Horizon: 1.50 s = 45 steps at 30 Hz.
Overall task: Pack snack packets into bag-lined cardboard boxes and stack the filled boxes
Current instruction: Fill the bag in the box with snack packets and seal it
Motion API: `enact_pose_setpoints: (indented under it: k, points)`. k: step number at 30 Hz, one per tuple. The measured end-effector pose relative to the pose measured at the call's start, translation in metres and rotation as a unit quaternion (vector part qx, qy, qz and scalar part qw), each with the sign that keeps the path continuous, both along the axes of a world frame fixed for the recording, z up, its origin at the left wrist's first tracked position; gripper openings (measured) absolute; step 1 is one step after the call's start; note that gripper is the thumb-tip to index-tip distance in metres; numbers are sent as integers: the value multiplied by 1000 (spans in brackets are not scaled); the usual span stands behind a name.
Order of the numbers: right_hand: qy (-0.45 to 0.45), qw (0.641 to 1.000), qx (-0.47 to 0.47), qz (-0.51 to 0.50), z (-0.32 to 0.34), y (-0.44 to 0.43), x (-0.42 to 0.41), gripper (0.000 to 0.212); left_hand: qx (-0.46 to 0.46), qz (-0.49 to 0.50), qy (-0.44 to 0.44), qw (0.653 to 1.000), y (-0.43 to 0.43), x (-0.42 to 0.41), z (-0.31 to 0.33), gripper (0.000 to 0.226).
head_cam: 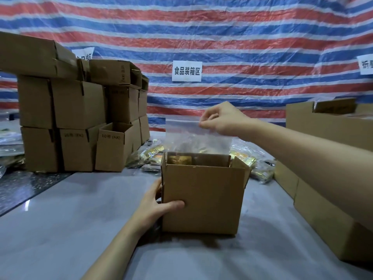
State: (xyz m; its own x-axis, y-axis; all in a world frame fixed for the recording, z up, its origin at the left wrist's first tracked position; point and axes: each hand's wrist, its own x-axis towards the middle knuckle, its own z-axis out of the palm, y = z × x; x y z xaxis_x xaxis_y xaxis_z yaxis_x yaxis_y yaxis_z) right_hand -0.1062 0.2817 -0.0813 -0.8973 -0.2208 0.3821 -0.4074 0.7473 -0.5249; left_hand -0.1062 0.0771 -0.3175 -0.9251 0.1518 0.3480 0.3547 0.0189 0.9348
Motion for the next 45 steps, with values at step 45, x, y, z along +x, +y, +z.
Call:
enact_pose_setpoints:
  k: [45]
  points:
    - [-453,876,144,79,-57,12,4,39,-22,-6,3,1000,0,5,3,92]
